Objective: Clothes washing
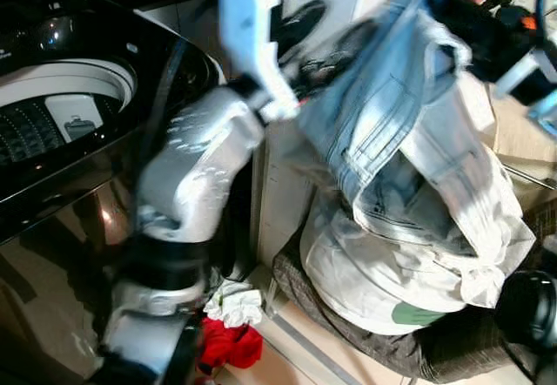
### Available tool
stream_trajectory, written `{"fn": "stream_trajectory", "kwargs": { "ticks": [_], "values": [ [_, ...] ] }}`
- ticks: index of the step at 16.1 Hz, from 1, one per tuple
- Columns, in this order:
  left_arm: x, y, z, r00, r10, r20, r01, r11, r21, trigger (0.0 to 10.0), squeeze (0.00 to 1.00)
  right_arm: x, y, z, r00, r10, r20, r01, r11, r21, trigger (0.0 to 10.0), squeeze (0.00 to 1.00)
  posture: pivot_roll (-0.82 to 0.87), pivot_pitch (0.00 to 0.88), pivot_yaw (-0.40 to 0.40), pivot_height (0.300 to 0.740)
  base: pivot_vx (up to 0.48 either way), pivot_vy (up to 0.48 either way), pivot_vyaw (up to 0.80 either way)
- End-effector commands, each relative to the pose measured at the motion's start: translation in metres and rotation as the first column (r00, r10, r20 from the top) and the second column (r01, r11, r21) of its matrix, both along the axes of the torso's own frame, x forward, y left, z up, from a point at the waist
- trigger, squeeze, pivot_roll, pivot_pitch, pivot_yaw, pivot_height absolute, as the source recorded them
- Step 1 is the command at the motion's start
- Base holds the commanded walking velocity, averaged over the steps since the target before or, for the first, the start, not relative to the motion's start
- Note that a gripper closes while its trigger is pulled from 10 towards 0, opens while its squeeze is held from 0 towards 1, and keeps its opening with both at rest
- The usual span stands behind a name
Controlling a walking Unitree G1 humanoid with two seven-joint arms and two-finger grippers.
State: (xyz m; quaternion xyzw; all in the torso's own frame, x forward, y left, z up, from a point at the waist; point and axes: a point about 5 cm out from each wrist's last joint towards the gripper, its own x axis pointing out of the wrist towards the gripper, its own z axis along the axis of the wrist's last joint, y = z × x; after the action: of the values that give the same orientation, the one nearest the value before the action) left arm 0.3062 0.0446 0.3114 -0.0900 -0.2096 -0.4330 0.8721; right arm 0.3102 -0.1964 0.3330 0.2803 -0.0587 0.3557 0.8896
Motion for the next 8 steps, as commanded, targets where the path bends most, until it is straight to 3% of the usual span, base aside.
{"fn": "stream_trajectory", "kwargs": {
  "ticks": [1,3,4,8],
  "values": [
    [0.003,-0.007,0.003,1.000,-0.007,-0.011,0.007,1.000,-0.008,10.0,1.00,-0.008,0.007,0.015,0.998,0.024,0.062,-0.024,1.000,0.004,0.0,0.00,-0.05,0.000,-0.084,0.740,0.000,0.000,0.00],
    [0.003,-0.014,0.002,0.998,-0.038,-0.040,0.038,0.999,-0.018,10.0,1.00,-0.009,0.012,0.014,0.998,0.034,0.057,-0.033,0.999,-0.014,0.0,0.00,-0.05,0.000,-0.082,0.740,0.000,0.000,0.00],
    [-0.001,-0.027,-0.002,0.981,-0.145,-0.130,0.139,0.989,-0.059,10.0,0.00,-0.009,0.022,0.011,0.998,0.047,0.043,-0.045,0.998,-0.043,0.0,0.00,-0.05,0.000,-0.080,0.740,0.000,0.000,0.00],
    [-0.005,-0.038,-0.005,0.909,-0.302,-0.287,0.250,0.946,-0.204,10.0,0.00,-0.009,0.029,0.002,1.000,0.024,0.004,-0.023,0.993,-0.120,0.0,0.00,-0.05,0.000,-0.082,0.740,0.000,0.000,0.00]
  ]
}}
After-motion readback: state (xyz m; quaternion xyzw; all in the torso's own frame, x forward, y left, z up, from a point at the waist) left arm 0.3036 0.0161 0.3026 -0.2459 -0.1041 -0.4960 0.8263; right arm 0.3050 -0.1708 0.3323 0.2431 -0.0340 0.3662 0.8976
